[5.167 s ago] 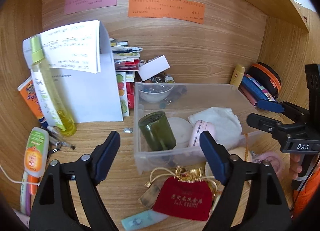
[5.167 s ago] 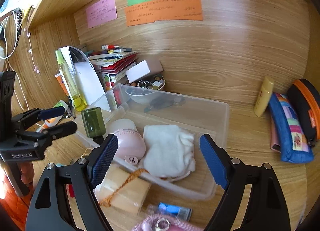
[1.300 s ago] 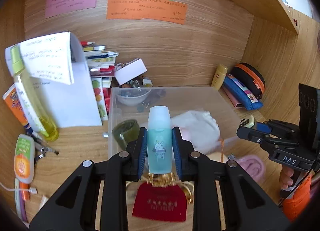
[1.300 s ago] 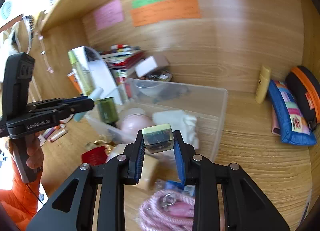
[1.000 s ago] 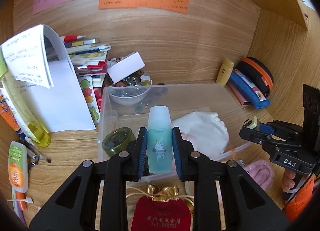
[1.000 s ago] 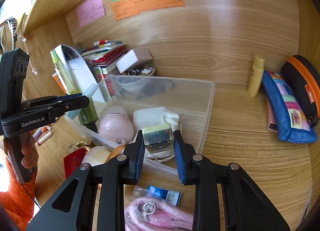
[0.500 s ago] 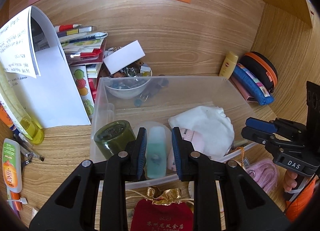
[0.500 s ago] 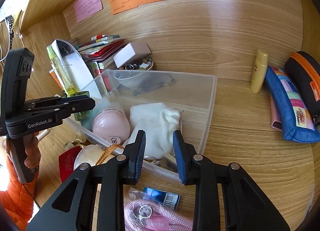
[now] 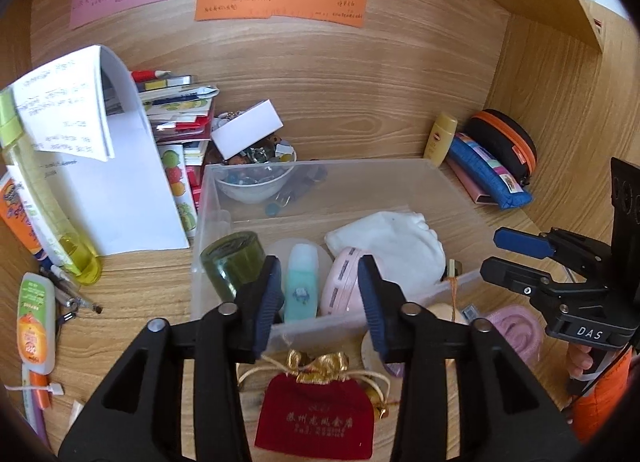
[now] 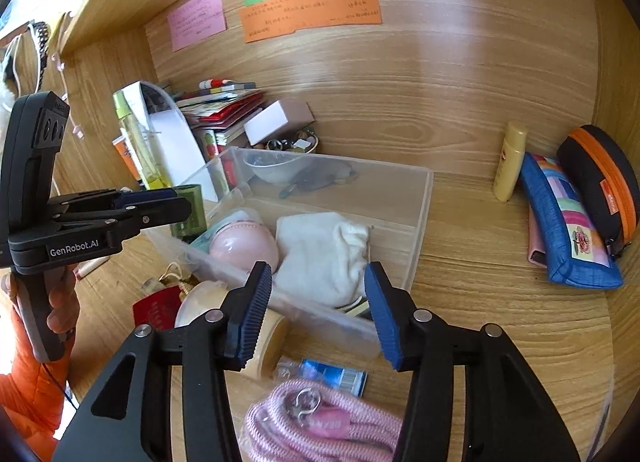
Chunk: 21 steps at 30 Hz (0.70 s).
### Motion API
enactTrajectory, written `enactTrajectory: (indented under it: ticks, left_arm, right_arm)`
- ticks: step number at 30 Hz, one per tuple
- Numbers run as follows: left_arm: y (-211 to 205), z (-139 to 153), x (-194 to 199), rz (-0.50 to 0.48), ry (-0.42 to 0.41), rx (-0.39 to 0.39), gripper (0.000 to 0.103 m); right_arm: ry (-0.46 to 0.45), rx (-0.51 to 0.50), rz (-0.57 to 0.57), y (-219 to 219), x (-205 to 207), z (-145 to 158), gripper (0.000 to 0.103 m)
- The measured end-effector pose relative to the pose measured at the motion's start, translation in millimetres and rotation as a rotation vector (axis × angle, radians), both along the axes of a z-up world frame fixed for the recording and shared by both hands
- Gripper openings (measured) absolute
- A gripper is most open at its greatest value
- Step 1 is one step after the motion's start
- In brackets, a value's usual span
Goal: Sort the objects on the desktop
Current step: 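Open both tools to release the tube and block inside the box, then grasp the bagged pink rope with the right tool while the left tool reaches the red velvet pouch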
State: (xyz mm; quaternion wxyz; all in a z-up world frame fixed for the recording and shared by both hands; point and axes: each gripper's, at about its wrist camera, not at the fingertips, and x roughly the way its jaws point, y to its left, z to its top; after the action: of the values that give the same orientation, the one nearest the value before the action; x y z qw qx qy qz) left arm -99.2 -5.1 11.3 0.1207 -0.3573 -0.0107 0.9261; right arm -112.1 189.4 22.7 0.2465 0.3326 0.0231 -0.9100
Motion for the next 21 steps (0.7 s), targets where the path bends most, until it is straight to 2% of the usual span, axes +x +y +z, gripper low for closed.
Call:
enactTrajectory:
  ticks: [4, 6, 10, 12, 19, 21]
  left_arm:
    - [-3, -1, 13, -0.005, -0.002, -0.020, 0.046]
    - [-5, -4, 21, -0.002, 0.001, -0.033, 0.055]
    - [-8, -11, 30, -0.001, -0.015, -0.050, 0.057]
    - [-9, -18, 34, -0.003, -0.037, -0.053, 0.061]
    - [-10, -47, 36, -0.008, -0.144, -0.048, 0.062]
    - [-9, -54, 36, -0.013, -0.172, -0.041, 0.062]
  right_arm:
    - [0.008, 0.024, 0.002, -1, 12, -2, 0.053]
    - [0.008, 0.036, 0.001, 0, 18, -3, 0.058]
    - [0.003, 0.062, -0.009, 4, 25, -8, 0.066]
    - [-0.007, 0.068, -0.015, 7, 28, -11, 0.072]
    - [-0.061, 0.078, -0.020, 19, 37, -23, 0.075]
    - [-0.084, 0.072, -0.026, 23, 39, -28, 0.086]
